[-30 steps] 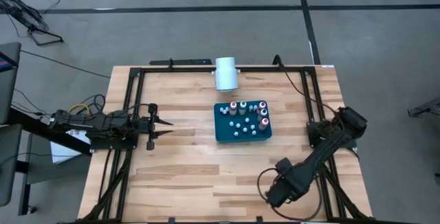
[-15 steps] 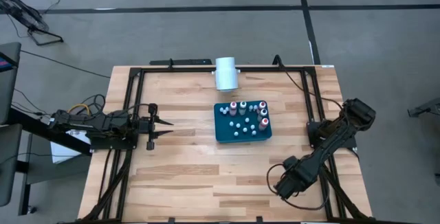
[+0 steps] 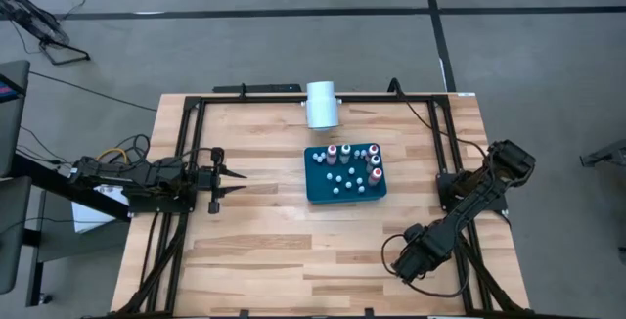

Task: Pick & Place food coloring
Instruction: Put the small black food coloring bottle into the blue bin

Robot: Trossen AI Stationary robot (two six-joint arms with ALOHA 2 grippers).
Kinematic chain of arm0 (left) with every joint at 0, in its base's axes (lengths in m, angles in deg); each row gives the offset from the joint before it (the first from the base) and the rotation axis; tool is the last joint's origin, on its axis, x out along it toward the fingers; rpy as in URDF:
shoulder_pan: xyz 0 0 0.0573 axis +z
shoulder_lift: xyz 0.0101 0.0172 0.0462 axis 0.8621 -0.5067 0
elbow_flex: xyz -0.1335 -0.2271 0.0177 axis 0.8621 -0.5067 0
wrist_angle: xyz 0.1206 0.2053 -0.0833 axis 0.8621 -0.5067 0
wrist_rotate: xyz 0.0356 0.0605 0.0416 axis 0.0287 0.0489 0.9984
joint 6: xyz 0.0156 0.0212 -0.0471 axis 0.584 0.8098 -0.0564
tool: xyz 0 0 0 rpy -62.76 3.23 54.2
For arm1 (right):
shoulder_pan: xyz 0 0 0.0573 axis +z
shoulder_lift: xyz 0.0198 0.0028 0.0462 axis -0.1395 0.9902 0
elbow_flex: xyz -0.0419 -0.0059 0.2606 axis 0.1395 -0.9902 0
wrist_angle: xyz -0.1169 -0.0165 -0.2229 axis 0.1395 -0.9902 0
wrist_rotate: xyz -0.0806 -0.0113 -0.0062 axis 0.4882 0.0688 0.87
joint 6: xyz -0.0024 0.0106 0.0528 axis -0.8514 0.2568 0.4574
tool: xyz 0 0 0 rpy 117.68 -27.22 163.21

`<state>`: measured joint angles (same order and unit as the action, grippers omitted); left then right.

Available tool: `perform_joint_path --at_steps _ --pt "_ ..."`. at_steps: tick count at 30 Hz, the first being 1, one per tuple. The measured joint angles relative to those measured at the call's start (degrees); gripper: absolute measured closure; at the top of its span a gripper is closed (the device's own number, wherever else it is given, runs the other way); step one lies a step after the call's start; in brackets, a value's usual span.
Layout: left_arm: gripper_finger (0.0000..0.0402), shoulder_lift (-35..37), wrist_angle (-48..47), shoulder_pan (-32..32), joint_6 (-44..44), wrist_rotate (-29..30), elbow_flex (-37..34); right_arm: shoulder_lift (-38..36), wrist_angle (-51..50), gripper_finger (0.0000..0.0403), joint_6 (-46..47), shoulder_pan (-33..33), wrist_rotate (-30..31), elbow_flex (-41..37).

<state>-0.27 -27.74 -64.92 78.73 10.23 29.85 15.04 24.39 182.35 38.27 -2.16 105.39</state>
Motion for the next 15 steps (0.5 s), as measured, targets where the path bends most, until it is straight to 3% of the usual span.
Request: perform_joint_path --at_steps 15 --pt "0.0297 0.0 0.0 0.0 0.0 0.0 0.0 0.0 5.9 0.0333 0.0 -0.4 -0.4 -2.7"
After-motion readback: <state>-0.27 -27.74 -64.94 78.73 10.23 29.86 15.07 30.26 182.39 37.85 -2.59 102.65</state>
